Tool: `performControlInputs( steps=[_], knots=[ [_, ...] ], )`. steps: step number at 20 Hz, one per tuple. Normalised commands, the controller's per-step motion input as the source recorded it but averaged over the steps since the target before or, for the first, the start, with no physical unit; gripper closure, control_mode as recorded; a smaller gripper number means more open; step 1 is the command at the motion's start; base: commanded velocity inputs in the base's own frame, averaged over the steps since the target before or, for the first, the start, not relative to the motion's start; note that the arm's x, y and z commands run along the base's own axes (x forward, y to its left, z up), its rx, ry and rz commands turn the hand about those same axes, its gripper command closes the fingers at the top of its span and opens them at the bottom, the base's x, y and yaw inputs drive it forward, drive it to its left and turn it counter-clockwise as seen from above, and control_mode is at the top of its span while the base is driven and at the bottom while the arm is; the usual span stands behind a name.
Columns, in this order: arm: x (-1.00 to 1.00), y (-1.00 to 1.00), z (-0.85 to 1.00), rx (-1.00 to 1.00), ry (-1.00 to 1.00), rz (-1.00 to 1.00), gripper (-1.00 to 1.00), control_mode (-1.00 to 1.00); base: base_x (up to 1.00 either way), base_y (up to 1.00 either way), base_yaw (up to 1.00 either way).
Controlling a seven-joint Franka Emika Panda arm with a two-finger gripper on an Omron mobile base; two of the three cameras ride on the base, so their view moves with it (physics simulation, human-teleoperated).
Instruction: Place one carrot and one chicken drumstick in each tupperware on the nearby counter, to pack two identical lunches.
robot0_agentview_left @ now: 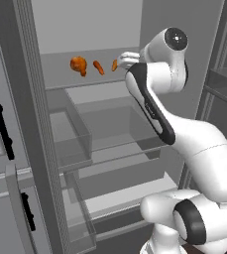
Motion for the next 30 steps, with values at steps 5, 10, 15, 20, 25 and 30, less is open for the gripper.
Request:
performControlInputs(
  steps=[5, 10, 15, 20, 25, 30],
  knots=[
    [0.77, 0.23, -0.24, -0.01, 0.0, 0.0, -1.0, -1.0, 0.0, 0.0, 0.0],
    [0.81, 0.19, -0.03, -0.01, 0.01, 0.03, -1.0, -1.0, 0.0, 0.0, 0.0],
    [0.62, 0.0, -0.04, 0.0, 0.0, 0.01, -1.0, -1.0, 0.0, 0.0, 0.0],
    [0.25, 0.0, -0.09, 0.0, 0.04, 0.0, -1.0, -1.0, 0.0, 0.0, 0.0],
    [0.16, 0.0, -0.11, 0.0, 0.07, 0.0, -1.0, -1.0, 0.0, 0.0, 0.0],
    [0.36, 0.09, -0.18, -0.03, 0.01, 0.0, -1.0, -1.0, 0.0, 0.0, 0.0]
  ],
)
